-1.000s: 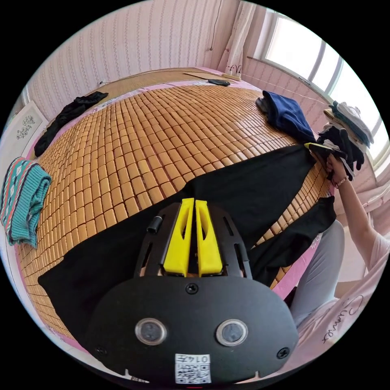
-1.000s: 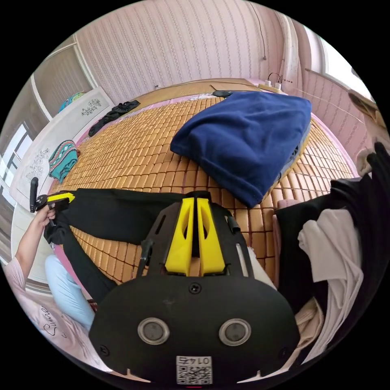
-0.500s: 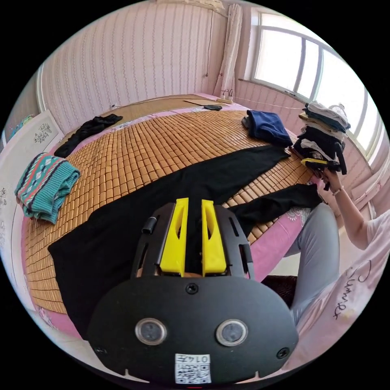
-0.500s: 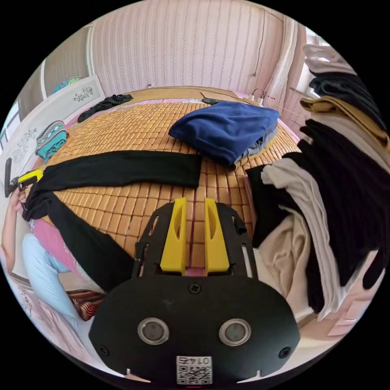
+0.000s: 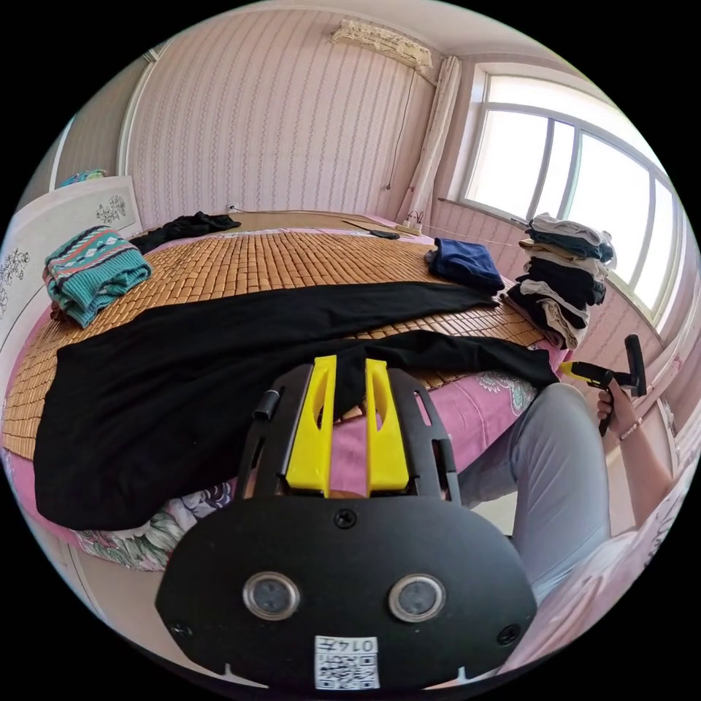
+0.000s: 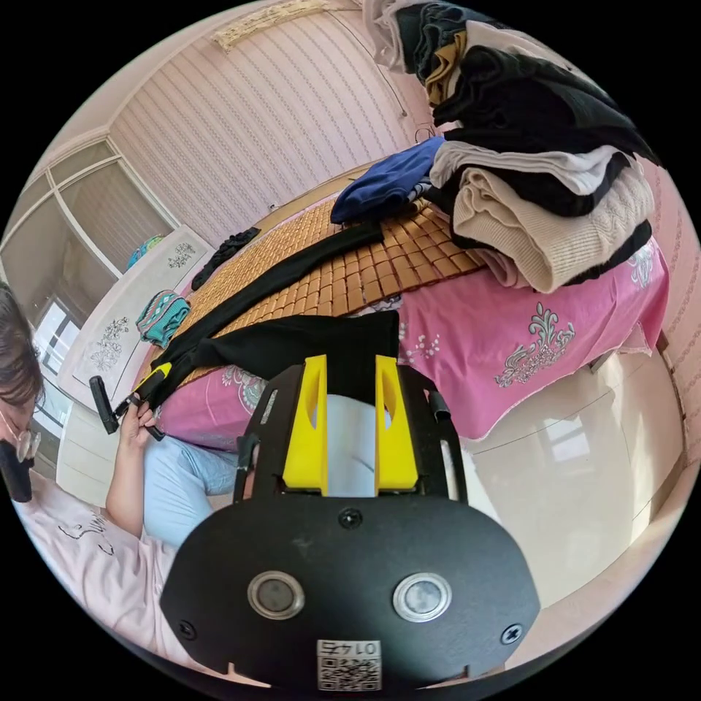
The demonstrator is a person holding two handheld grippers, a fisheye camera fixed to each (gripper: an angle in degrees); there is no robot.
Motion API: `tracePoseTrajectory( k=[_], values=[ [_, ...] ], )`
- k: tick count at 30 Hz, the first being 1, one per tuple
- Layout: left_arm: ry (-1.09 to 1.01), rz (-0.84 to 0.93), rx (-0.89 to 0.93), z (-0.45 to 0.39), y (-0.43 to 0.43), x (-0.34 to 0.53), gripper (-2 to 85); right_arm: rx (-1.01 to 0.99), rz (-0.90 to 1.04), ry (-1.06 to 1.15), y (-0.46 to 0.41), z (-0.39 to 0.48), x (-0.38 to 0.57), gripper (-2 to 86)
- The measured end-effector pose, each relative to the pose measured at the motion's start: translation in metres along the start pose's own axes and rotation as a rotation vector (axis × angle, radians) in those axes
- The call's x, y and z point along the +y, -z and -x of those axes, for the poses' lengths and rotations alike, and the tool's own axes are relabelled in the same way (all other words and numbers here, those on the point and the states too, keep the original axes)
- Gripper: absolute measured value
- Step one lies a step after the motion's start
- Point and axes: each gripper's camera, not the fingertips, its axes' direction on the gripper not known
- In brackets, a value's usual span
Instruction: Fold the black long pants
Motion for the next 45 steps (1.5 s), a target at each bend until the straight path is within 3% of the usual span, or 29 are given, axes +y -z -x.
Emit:
tracePoseTrajectory(
  k=[4, 7, 15, 22, 29, 36, 41, 45],
  values=[
    [0.041, 0.01, 0.052, 0.013, 0.002, 0.013, 6.8, 0.038, 0.032, -0.007, -0.003, 0.005, -0.001, 10.3],
    [0.0, 0.051, -0.021, 0.013, -0.002, 0.013, 7.7, 0.089, 0.051, -0.032, -0.007, 0.003, -0.005, 10.9],
    [-0.04, 0.1, -0.092, 0.007, -0.01, 0.015, 8.1, -0.005, 0.206, -0.135, -0.026, -0.028, -0.017, 10.4],
    [-0.029, 0.092, -0.056, 0.017, 0.002, 0.019, 0.6, -0.096, 0.141, -0.16, -0.01, -0.041, -0.009, 2.3],
    [0.008, 0.047, 0.003, 0.031, 0.022, 0.021, -0.7, -0.14, 0.017, -0.142, 0.015, -0.033, -0.008, 1.0],
    [0.093, -0.08, 0.06, 0.052, 0.05, 0.027, -0.9, -0.144, -0.018, 0.101, 0.038, 0.026, -0.074, 0.7],
    [0.026, -0.219, 0.128, 0.05, 0.078, 0.03, -0.9, -0.228, -0.173, 0.24, 0.08, 0.062, -0.109, 0.6],
    [0.003, -0.055, 0.247, 0.054, 0.065, 0.027, -0.9, -0.032, -0.09, 0.259, 0.071, 0.059, -0.105, 0.6]
  ],
)
